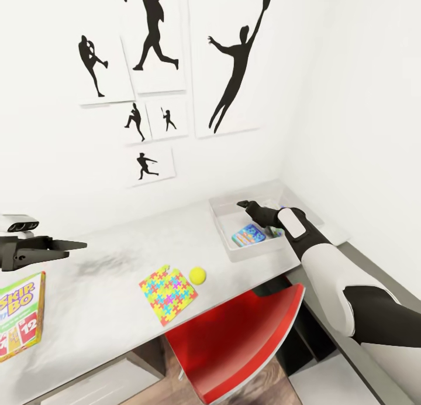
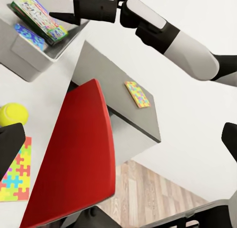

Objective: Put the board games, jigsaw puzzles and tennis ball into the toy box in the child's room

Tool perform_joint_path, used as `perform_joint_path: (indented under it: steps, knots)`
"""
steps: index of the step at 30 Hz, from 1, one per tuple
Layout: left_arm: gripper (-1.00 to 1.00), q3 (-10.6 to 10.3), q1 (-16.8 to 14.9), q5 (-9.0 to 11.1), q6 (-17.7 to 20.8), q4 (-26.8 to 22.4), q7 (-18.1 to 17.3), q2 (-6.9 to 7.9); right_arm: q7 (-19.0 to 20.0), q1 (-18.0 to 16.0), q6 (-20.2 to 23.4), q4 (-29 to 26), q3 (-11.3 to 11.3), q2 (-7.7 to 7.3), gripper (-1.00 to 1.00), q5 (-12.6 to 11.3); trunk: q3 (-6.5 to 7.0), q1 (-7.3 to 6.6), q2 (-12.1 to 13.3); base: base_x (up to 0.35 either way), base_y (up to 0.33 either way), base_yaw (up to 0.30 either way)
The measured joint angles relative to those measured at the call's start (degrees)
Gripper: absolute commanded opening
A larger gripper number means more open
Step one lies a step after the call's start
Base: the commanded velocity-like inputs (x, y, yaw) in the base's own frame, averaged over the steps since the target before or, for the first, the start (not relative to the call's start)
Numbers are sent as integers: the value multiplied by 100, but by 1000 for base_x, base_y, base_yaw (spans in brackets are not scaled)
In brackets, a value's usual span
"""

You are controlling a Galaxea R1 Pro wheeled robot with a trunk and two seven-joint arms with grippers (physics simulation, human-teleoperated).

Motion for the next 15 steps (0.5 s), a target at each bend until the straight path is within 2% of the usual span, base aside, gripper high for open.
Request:
perform_joint_path:
  steps: [15]
  knots:
    - [100,16,0,16,0,30,0,-44,200,0,2,-6,0,-8,100,3,131,0,1,0,0,0]
